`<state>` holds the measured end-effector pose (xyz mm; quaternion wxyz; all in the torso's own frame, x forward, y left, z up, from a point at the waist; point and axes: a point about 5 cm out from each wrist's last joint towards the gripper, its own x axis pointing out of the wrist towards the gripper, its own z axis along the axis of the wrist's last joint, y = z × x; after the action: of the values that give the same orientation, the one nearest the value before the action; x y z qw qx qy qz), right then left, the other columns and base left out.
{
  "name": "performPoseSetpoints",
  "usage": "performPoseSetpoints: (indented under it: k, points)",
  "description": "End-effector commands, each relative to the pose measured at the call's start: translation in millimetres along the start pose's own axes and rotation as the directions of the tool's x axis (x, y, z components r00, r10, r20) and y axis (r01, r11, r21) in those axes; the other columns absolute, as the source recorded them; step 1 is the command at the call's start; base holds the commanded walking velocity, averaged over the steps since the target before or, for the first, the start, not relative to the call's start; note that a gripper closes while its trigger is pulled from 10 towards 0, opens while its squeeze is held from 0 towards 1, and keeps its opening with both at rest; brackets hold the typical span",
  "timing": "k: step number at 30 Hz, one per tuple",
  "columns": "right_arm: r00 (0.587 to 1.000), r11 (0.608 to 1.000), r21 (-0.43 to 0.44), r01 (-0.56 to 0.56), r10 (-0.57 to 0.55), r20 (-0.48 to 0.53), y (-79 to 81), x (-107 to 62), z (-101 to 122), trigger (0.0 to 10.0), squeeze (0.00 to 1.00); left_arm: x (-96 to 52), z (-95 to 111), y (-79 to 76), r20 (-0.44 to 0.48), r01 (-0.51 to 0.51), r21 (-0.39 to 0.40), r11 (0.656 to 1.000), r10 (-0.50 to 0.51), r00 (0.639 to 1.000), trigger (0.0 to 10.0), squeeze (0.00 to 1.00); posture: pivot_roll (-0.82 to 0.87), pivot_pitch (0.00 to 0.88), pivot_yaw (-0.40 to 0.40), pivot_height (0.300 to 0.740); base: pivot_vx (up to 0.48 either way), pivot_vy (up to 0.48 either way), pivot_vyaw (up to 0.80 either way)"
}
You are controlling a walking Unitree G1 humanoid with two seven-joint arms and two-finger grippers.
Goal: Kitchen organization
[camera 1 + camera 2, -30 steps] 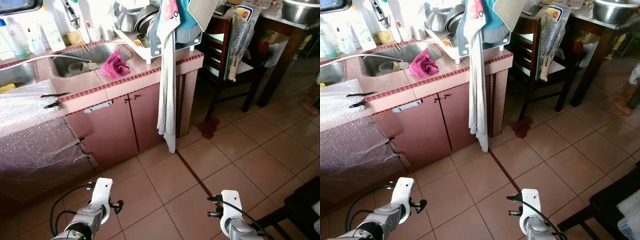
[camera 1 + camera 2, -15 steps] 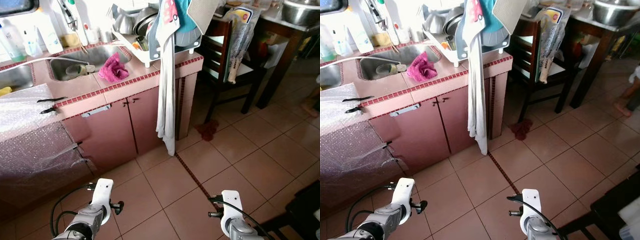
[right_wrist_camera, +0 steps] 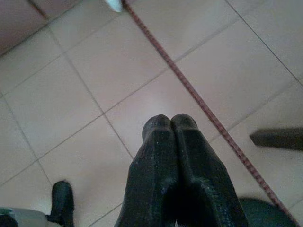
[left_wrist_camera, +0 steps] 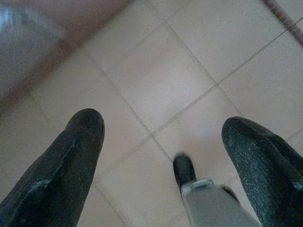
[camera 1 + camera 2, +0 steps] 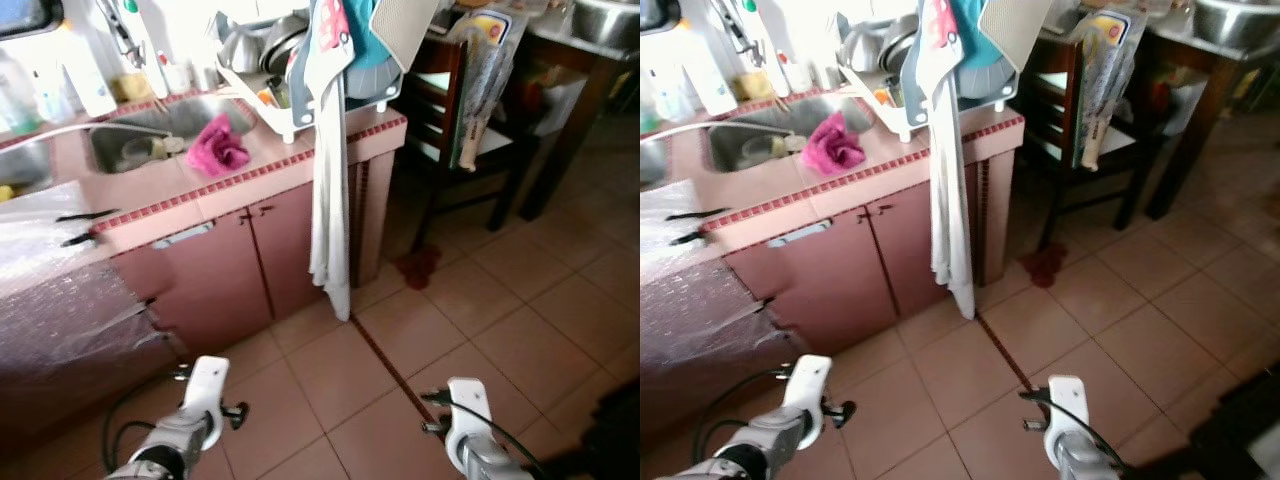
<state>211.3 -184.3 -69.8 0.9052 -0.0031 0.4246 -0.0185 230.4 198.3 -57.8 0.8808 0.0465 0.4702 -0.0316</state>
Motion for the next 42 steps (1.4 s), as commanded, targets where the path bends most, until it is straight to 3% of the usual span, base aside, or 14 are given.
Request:
performPoseSetpoints:
  k: [1,8,16,28,37,42]
  points:
    - [1.000,1.000,-0.002,0.015,-0.015,-0.004,-5.4,-0.2,1,10.0,0.00,1.2,4,-7.9,0.011,0.025,0.011,1.000,-0.025,1.000,10.0,0.00,0.02,0.000,0.053,0.740,0.356,0.000,-0.73]
    - [1.000,1.000,-0.006,0.014,-0.014,-0.002,-4.6,-0.1,1,10.0,0.00,1.1,4,-7.2,0.010,0.021,0.010,1.000,-0.021,1.000,10.0,0.00,0.02,0.000,0.054,0.740,0.319,0.000,-0.08]
    - [1.000,1.000,-0.017,0.008,-0.009,-0.006,-3.7,-0.3,-1,10.0,0.00,0.9,5,-5.2,0.030,0.001,-0.012,1.000,-0.001,1.000,10.0,0.00,0.02,0.000,0.052,0.740,0.000,0.000,0.00]
    - [1.000,0.999,-0.036,-0.003,0.003,-0.016,-5.6,-0.9,-3,10.0,0.00,-0.4,-5,3.2,-0.013,-0.047,0.023,0.999,0.048,0.999,10.0,0.00,0.02,0.000,0.036,0.740,0.000,0.000,0.00]
    - [0.999,0.995,-0.097,-0.014,0.010,-0.039,-8.3,-2.1,-8,10.0,0.00,-3.2,-27,11.1,-0.070,-0.090,-0.087,0.992,0.084,0.994,10.0,0.00,0.03,0.000,0.002,0.740,0.000,0.000,0.00]
    - [0.999,0.995,-0.100,-0.012,0.008,-0.040,-8.3,-2.1,-9,10.0,0.00,-3.3,-26,12.1,-0.071,-0.092,-0.071,0.993,0.087,0.994,10.0,0.00,0.03,0.000,0.005,0.740,0.000,0.000,0.00]
